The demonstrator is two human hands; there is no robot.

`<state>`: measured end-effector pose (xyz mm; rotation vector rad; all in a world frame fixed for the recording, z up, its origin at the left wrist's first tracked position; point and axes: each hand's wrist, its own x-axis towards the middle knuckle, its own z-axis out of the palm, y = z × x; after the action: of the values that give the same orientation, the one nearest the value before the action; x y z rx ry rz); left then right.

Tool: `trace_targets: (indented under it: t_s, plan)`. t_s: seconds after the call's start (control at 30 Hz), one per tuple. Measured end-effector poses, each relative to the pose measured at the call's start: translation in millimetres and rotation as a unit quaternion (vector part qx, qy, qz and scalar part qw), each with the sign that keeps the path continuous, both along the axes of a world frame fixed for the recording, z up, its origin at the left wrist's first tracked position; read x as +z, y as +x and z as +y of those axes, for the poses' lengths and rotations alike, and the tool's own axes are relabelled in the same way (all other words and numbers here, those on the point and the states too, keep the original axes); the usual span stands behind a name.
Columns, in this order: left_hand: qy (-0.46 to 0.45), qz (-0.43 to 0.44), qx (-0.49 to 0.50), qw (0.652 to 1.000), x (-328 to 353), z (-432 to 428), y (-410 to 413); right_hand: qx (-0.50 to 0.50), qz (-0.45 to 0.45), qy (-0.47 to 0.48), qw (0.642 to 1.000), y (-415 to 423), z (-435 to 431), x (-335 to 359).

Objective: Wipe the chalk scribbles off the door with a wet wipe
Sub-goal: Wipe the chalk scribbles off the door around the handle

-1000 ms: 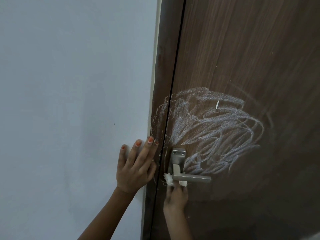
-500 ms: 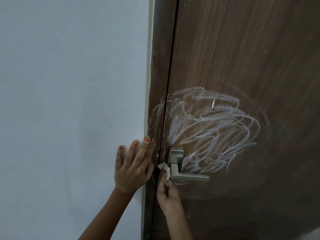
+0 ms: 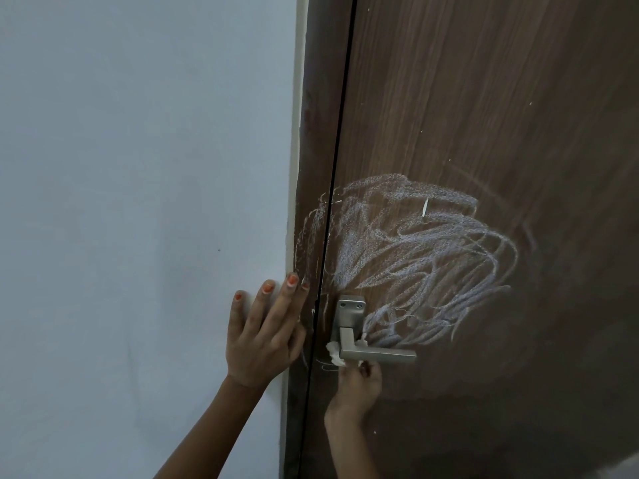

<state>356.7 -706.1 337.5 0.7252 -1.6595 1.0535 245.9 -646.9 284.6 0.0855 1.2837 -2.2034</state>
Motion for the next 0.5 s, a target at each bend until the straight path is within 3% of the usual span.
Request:
trace_targets:
  t_s: [0.1, 0.17, 0.33, 0.5]
  plan:
    - [0.002, -0.001, 0.003, 1.0, 0, 1, 0, -0.011, 0.132, 0.041, 0.99, 8, -1, -10]
    - [0.003, 0.0, 0.003, 1.0, 0, 0, 0, -0.009, 0.17, 0.066, 0.983, 5, 1, -12]
    - [0.004, 0.0, 0.0, 1.0, 0, 0, 0, -0.022, 0.166, 0.051, 0.984, -12, 3, -8]
    - [0.003, 0.004, -0.005, 1.0, 0, 1, 0, 0.026, 0.176, 0.076, 0.981, -1, 4, -5]
